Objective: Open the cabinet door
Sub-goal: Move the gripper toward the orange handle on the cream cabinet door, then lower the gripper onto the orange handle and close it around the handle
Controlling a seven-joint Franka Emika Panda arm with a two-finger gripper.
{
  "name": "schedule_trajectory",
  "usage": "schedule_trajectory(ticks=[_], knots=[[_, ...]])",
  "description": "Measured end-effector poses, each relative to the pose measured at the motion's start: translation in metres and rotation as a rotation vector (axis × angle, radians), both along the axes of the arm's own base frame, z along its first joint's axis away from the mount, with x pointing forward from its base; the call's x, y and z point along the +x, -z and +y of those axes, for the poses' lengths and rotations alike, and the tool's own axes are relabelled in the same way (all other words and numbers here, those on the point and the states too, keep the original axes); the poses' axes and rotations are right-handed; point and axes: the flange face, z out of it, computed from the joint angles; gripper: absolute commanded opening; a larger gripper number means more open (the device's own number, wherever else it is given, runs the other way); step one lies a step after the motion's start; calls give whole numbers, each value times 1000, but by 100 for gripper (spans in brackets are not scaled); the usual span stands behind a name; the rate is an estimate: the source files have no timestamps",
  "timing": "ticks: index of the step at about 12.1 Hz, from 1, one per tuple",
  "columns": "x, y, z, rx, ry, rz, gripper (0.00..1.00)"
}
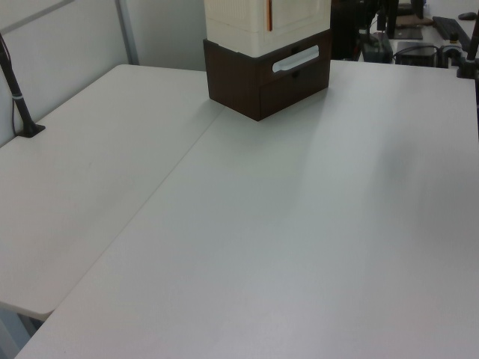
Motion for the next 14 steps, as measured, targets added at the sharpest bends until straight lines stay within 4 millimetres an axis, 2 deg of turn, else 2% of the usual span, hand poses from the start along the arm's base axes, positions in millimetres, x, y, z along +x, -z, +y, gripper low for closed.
schedule_trajectory(ticks=[3,5,8,10,12,14], knots=[[5,-2,0,-7,0,-37,100],[25,-8,-2,-27,-1,-183,100],[66,-6,-7,-86,-10,-426,100],[88,0,-4,-117,-16,-547,100],[116,18,2,-138,41,-695,97],[133,32,4,-164,56,-804,95]])
